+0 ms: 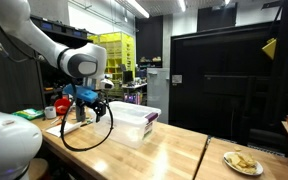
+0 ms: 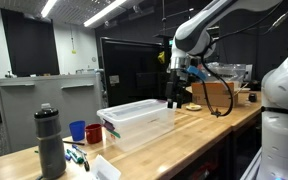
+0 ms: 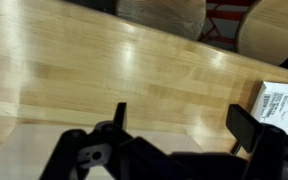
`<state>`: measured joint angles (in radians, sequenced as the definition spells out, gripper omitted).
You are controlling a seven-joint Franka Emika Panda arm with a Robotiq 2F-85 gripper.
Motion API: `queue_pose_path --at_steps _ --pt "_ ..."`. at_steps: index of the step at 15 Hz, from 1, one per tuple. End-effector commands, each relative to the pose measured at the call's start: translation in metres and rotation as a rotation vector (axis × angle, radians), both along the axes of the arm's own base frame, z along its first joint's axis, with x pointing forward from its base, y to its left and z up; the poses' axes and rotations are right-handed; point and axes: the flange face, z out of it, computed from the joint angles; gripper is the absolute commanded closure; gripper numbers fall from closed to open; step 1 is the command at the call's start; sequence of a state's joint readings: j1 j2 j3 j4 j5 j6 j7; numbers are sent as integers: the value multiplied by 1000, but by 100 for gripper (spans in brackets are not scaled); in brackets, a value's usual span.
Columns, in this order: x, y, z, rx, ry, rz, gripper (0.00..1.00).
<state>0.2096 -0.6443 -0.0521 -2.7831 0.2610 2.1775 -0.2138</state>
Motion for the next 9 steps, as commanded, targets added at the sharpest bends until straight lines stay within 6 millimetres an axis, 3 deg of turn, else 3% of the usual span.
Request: queue_pose_path --at_steps 1,7,9 --pt "8 7 22 44 -17 -12 0" --pt "51 17 106 175 -178 -154 0" --pt "70 16 122 174 -272 -249 0"
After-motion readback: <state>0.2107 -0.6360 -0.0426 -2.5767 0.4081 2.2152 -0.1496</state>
